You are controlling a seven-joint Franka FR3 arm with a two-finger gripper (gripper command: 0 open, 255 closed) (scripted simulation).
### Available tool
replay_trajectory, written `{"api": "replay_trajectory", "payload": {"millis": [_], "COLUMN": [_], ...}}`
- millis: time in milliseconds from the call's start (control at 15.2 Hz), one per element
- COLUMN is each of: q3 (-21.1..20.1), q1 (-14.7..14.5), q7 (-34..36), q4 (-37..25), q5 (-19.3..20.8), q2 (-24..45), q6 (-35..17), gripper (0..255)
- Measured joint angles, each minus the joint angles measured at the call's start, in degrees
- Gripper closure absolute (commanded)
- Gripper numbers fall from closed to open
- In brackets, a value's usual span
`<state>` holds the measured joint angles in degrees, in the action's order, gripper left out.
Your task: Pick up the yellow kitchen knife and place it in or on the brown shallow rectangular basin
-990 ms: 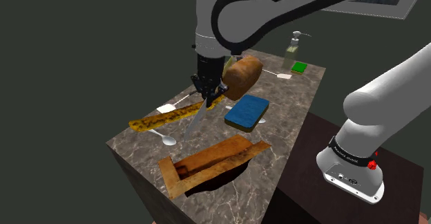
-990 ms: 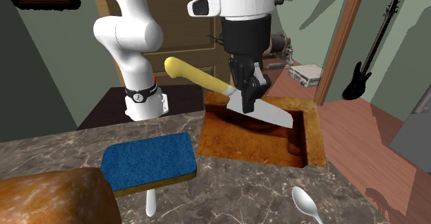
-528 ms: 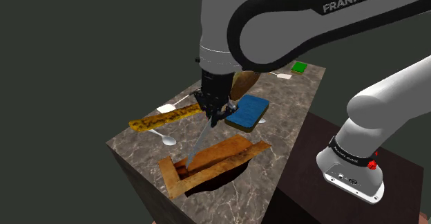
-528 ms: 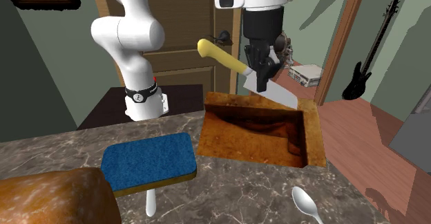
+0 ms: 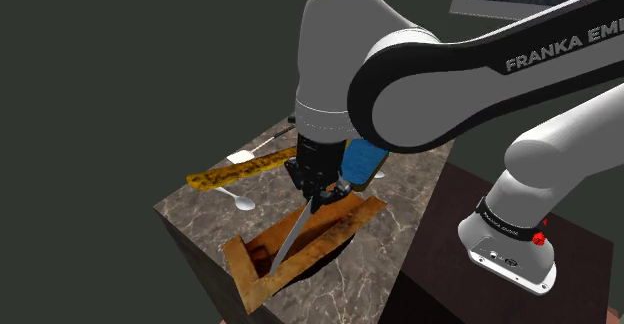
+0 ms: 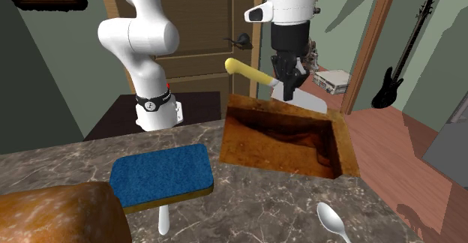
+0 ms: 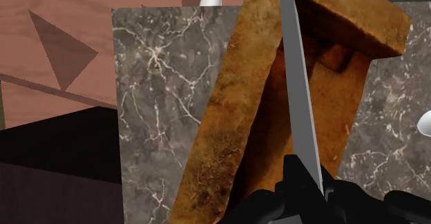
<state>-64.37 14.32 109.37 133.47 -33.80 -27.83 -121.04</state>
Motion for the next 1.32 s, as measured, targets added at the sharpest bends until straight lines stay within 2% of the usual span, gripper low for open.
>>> {"api": "replay_trajectory", "payload": {"millis": [594, 990, 1056, 1320], "q3": [-5.8, -6.4, -6.4, -6.4], "q1": [2.9, 3.4, 3.4, 3.4], "q7": [0.0, 0.0, 0.0, 0.0], "q4": [3.6, 3.7, 3.7, 3.7], "q5": [-0.4, -0.3, -0.3, -0.3], "q2": [3.4, 3.8, 3.8, 3.8], "q6": [-7.4, -7.9, -7.9, -7.9], "gripper": [255, 255, 0, 0]}}
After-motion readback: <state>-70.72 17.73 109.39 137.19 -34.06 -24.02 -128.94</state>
